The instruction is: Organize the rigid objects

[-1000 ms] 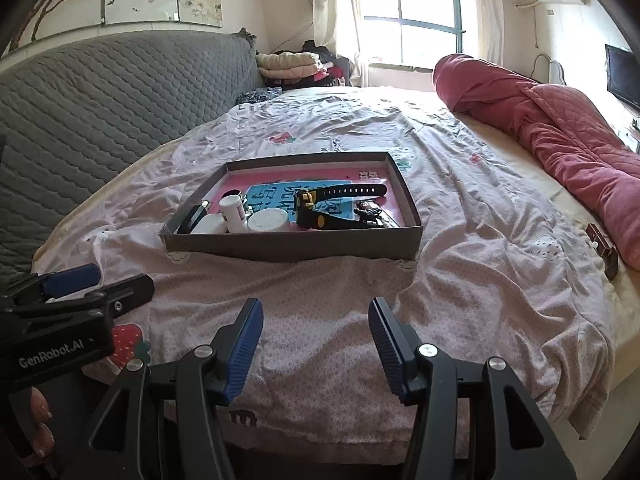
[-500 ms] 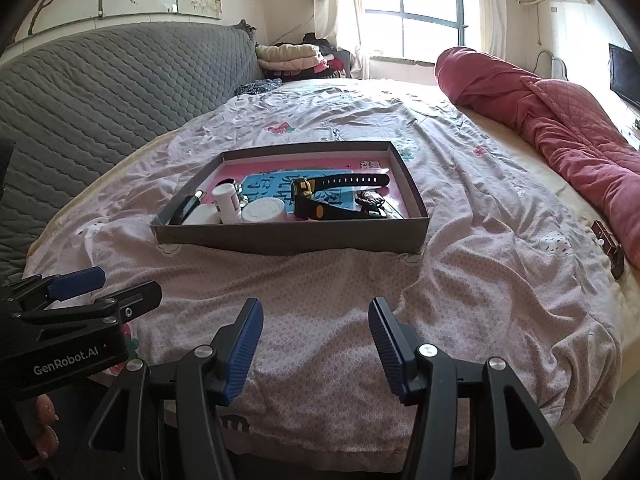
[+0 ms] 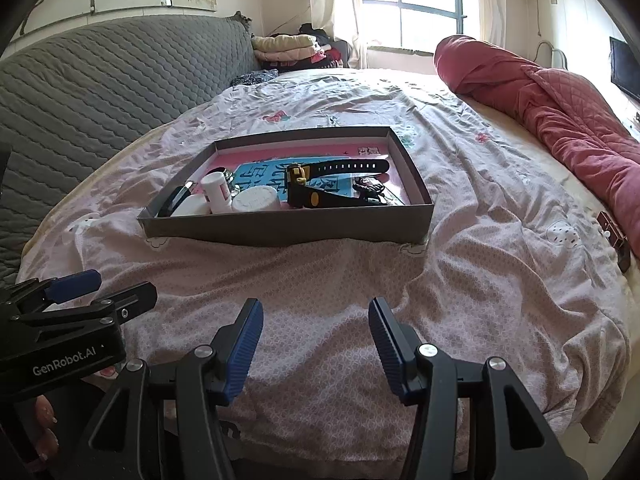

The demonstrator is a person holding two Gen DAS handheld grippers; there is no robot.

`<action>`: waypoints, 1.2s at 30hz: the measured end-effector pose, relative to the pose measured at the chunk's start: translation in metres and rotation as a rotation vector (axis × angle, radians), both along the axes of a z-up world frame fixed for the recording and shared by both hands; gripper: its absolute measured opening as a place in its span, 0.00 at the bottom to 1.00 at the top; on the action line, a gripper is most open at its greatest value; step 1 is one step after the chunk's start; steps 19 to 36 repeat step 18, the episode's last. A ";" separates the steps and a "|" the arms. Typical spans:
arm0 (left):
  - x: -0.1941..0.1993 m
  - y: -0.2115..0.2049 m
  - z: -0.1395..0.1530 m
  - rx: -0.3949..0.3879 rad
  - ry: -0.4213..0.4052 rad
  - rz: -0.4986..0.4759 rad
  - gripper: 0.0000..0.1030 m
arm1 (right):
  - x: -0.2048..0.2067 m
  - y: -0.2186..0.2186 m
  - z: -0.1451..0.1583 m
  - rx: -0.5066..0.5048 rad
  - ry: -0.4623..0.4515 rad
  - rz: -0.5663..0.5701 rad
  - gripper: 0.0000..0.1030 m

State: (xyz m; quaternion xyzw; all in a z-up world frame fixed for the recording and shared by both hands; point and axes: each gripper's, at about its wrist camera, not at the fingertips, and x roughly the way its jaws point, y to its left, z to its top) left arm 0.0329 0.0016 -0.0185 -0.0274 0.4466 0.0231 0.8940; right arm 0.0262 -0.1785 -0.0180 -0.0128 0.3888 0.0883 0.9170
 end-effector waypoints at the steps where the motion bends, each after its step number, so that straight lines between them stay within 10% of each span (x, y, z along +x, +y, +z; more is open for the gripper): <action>1: 0.000 0.000 0.000 -0.001 0.002 -0.001 0.73 | 0.000 0.000 0.000 0.001 0.001 -0.001 0.53; 36: 0.002 0.004 -0.002 -0.003 -0.007 -0.009 0.73 | 0.001 -0.006 0.001 0.029 0.003 -0.005 0.53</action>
